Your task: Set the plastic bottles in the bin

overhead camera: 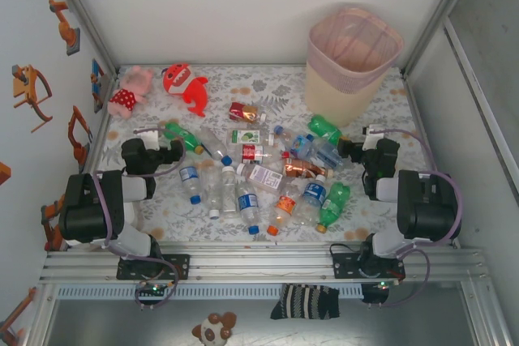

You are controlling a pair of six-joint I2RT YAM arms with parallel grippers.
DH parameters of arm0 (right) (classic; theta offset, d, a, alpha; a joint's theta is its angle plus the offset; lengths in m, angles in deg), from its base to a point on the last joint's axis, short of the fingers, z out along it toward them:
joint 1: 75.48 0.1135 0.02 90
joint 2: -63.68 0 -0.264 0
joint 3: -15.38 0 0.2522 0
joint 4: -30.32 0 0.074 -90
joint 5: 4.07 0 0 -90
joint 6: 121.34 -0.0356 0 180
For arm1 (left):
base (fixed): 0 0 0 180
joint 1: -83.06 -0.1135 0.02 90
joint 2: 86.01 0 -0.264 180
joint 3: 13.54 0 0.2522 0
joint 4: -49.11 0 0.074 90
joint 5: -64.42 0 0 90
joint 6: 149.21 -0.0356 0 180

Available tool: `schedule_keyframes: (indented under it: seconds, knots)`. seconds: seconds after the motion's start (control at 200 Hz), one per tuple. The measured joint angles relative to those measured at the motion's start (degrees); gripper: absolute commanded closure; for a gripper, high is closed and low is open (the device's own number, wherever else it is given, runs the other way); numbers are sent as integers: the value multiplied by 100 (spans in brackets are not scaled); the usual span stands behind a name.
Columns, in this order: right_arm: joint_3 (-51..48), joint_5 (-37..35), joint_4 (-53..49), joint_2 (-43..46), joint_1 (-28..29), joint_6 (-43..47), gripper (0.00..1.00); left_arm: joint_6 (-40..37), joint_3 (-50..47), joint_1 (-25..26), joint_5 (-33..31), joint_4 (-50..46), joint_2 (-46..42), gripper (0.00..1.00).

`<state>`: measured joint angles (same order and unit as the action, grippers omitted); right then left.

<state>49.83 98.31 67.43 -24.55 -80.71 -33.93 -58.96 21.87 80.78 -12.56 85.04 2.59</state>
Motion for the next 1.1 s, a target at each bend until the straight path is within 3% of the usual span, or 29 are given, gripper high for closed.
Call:
schedule_keyframes:
  seconds: [0.356, 0.616, 0.901, 1.097]
  knots:
    - [0, -68, -116, 57, 0, -42, 1, -2, 72, 164, -332, -461, -358, 3]
    - [0, -221, -472, 763, 0, -92, 2, 157, 76, 227, -922, -1045, -1132, 3]
    - [291, -302, -2149, 1696, 0, -302, 6, 785, 785, 452, -1611, -3143, -2122, 3]
    - [920, -236, -3683, 2111, 0, -555, 7, 1639, 1394, 564, -1683, -4813, -2726, 1]
